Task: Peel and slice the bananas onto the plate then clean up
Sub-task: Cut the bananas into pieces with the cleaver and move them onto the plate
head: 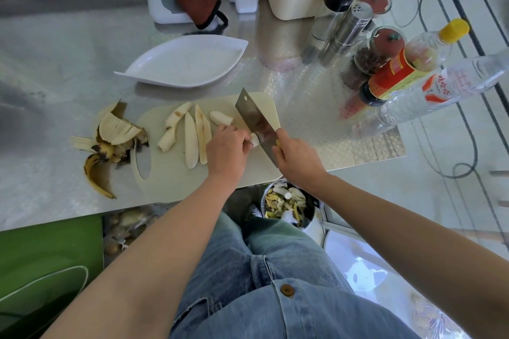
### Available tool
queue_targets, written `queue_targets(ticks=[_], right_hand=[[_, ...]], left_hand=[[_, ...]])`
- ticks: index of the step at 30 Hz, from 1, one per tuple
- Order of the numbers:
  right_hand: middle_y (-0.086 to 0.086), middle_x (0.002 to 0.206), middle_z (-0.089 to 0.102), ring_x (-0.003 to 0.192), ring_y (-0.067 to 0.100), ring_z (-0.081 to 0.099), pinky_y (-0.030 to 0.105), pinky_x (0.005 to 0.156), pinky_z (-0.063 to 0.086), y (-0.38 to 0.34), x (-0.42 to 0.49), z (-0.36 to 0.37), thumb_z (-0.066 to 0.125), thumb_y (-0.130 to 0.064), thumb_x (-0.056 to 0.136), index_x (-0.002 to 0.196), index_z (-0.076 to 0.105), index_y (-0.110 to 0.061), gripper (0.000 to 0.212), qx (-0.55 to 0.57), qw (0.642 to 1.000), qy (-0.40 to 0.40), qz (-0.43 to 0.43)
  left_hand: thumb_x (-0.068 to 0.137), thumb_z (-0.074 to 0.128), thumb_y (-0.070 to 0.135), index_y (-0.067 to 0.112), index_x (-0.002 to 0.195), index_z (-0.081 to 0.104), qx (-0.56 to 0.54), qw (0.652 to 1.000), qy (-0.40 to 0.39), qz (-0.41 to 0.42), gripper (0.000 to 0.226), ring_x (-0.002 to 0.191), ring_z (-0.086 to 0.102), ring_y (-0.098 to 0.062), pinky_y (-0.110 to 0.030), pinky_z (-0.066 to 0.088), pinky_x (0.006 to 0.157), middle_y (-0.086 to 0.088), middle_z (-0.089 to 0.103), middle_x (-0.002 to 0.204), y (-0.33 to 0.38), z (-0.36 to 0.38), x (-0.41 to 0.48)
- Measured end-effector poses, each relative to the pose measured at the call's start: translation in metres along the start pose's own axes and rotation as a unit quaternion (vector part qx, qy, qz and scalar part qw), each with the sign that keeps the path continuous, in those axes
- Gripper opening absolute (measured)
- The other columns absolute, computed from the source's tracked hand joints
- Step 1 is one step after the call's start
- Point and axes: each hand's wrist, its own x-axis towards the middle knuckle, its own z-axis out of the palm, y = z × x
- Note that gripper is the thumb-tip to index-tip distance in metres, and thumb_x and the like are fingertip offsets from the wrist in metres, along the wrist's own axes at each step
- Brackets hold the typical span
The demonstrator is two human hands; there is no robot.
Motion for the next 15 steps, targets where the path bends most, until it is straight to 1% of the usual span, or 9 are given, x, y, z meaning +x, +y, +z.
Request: queue_targets(ticks=[3, 5, 7, 11, 15], right_hand=[[0.004, 0.072, 0.051, 0.059, 0.024, 0.047, 0.029, 0.053, 0.032, 0.0002, 0.0005, -0.0024, 0.037, -0.02, 0.099, 0.113, 0.042, -0.008, 0.018, 0.006, 1.0, 0.011, -0.005], [0.003, 0.069, 0.049, 0.057, 0.023, 0.045, 0.029, 0.047, 0.025, 0.0001, 0.0016, -0.0059, 0.038, -0.019, 0.099, 0.111, 0.042, -0.008, 0.017, 0.018, 0.999, 0.026, -0.008], [0.002, 0.067, 0.046, 0.056, 0.023, 0.042, 0.028, 0.045, 0.021, -0.0007, 0.0023, -0.0085, 0.038, -0.018, 0.099, 0.109, 0.043, -0.007, 0.015, 0.026, 0.999, 0.033, -0.01], [0.004, 0.069, 0.048, 0.059, 0.026, 0.045, 0.031, 0.052, 0.027, -0.0022, 0.0019, -0.0091, 0.038, -0.02, 0.099, 0.106, 0.042, -0.008, 0.014, 0.022, 0.999, 0.022, -0.007], [0.004, 0.07, 0.048, 0.059, 0.026, 0.046, 0.03, 0.053, 0.03, -0.0025, 0.0022, -0.0071, 0.038, -0.019, 0.099, 0.108, 0.042, -0.009, 0.014, 0.016, 1.0, 0.015, -0.001]], left_hand=[[0.084, 0.072, 0.024, 0.018, 0.094, 0.073, -0.001, 1.0, 0.002, -0.002, 0.011, 0.094, 0.055, -0.023, -0.03, 0.032, 0.062, -0.002, 0.068, 0.089, 0.0004, 0.0001, 0.0001], [0.084, 0.071, 0.024, 0.019, 0.093, 0.073, -0.003, 1.0, 0.001, -0.004, 0.011, 0.093, 0.054, -0.022, -0.03, 0.031, 0.061, -0.001, 0.068, 0.088, 0.0005, 0.0006, 0.0007], [0.085, 0.071, 0.025, 0.02, 0.093, 0.072, 0.001, 1.0, 0.0, -0.008, 0.01, 0.092, 0.053, -0.021, -0.03, 0.03, 0.06, -0.001, 0.067, 0.088, 0.0003, 0.001, 0.0014], [0.085, 0.071, 0.026, 0.021, 0.093, 0.072, 0.004, 1.0, -0.001, -0.011, 0.009, 0.091, 0.053, -0.02, -0.029, 0.031, 0.059, 0.001, 0.068, 0.089, 0.0004, 0.0018, 0.0024], [0.085, 0.071, 0.026, 0.022, 0.094, 0.072, 0.004, 1.0, 0.0, -0.014, 0.01, 0.093, 0.053, -0.02, -0.03, 0.029, 0.06, 0.001, 0.067, 0.089, 0.001, 0.0007, 0.0025]])
